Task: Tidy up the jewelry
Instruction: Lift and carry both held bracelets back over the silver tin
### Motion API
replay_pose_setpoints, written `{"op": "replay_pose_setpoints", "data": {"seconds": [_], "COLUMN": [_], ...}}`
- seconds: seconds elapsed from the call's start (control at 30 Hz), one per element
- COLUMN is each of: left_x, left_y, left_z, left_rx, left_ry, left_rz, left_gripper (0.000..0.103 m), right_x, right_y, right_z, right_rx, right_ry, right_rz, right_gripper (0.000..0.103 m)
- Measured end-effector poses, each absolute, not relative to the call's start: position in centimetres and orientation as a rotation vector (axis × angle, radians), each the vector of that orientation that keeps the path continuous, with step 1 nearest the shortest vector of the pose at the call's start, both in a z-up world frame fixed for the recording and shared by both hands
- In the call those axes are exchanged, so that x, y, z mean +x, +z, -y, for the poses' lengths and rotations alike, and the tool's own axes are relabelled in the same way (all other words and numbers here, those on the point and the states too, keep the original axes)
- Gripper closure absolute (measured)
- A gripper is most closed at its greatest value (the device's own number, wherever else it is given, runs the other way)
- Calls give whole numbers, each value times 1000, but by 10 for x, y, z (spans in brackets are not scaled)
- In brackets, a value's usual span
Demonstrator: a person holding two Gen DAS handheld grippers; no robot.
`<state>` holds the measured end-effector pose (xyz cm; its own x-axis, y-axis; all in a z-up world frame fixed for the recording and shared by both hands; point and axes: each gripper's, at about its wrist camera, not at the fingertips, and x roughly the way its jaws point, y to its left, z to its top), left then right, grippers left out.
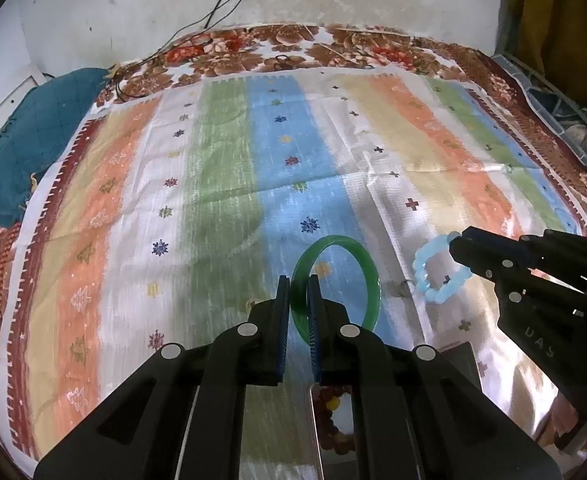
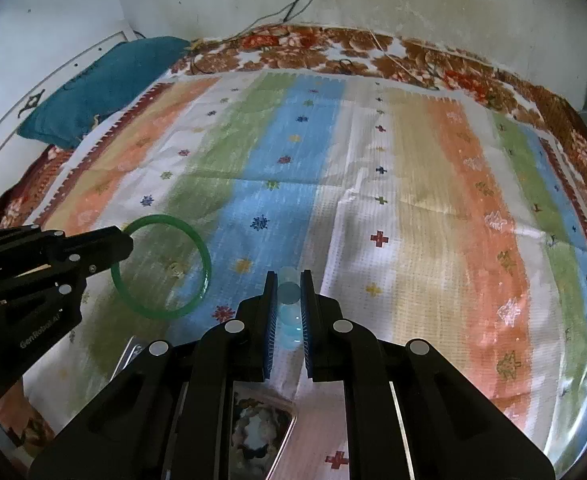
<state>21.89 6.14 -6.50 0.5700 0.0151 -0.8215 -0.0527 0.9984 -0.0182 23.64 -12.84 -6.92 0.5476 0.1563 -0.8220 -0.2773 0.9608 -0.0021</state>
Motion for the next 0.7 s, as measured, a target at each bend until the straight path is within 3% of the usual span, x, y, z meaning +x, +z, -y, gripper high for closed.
{"op": "replay_pose_setpoints", "data": {"seconds": [0.7], "left_x": [177], "left_y": [-45], "left_z": [-52], "left_rx": [-63], "left_ry": [28], "left_rz": [-923], "left_gripper": [95], "right_x": [193], "right_y": [-44], "right_z": [126], "right_rx": [-71], "right_ry": [336], "right_rz": [-930], "right_gripper": [91]}}
